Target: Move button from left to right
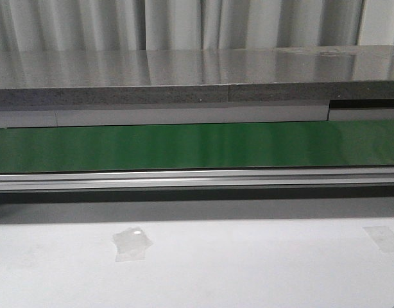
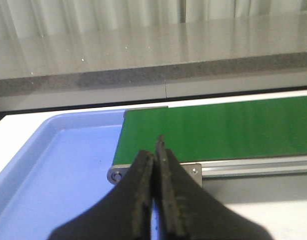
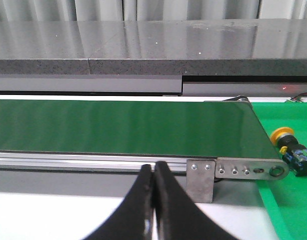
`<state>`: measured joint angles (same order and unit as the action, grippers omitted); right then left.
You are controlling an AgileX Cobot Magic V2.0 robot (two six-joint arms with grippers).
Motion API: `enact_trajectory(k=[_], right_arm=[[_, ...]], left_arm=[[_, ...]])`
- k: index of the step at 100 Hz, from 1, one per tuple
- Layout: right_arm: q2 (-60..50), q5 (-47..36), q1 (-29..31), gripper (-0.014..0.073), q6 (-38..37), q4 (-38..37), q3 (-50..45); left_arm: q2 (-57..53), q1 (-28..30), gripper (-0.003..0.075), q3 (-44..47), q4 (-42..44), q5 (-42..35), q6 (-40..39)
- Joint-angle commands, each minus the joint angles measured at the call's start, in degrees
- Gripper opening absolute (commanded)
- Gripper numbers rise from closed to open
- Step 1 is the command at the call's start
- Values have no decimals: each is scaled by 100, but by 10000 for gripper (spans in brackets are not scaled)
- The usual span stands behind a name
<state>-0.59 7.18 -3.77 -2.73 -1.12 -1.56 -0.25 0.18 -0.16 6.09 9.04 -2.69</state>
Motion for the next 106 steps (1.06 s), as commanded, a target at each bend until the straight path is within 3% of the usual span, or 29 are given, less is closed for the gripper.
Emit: enact_trajectory(k=[1,13,106], right_arm=[[-105,-518,4,-68,18,-37,84],[-105,-518,4,-68,18,-37,84],[-105,-518,4,-68,18,-37,84]], left_arm=[[-199,16,-20,103,-50,-799,-76],[-199,16,-20,276,-62,-1180,-76],[-199,16,-20,276,-108,-1150,-76]])
